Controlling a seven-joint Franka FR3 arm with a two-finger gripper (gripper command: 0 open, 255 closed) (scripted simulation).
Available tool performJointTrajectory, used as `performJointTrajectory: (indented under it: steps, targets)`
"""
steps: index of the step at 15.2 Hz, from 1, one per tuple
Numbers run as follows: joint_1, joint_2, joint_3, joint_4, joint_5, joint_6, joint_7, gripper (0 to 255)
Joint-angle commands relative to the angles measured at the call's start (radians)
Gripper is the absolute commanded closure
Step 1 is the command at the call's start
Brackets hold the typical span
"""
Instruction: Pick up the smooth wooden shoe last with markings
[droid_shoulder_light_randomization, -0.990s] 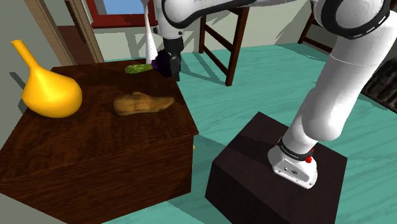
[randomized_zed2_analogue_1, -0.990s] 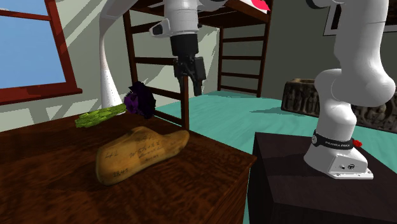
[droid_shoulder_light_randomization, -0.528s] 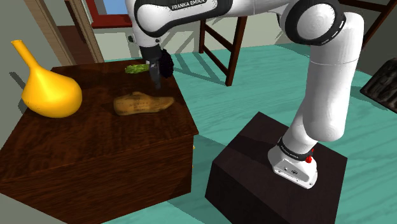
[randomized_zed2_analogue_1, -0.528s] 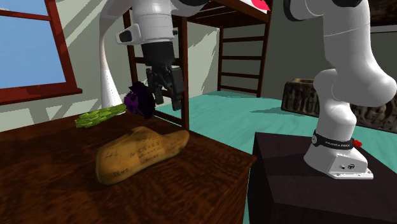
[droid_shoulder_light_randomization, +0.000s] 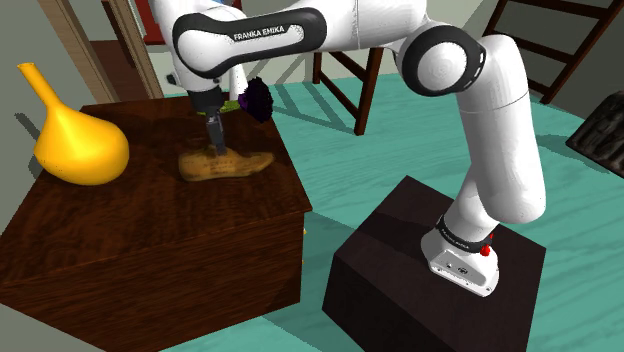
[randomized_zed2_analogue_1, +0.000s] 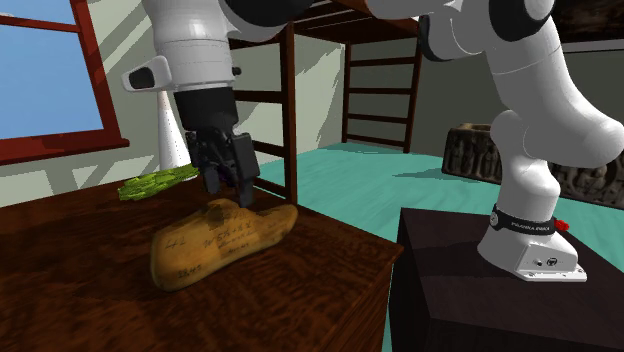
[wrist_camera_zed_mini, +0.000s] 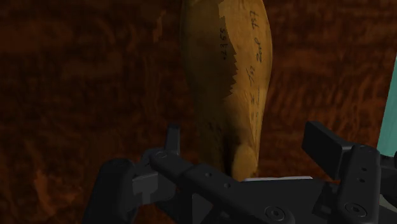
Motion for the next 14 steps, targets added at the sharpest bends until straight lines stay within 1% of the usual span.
performJointTrajectory:
  steps: [1, 5, 7, 8, 14]
  targets:
    - [0.000, 0.003, 0.000, -0.019, -0.001, 0.023, -0.001, 0]
    - [-0.004, 0.010, -0.001, -0.071, -0.003, 0.080, 0.000, 0]
    - [-0.004, 0.010, -0.001, -0.071, -0.003, 0.081, 0.000, 0]
    - [-0.004, 0.007, -0.001, -0.075, -0.003, 0.082, 0.000, 255]
    - [-0.004, 0.007, -0.001, -0.075, -0.003, 0.082, 0.000, 255]
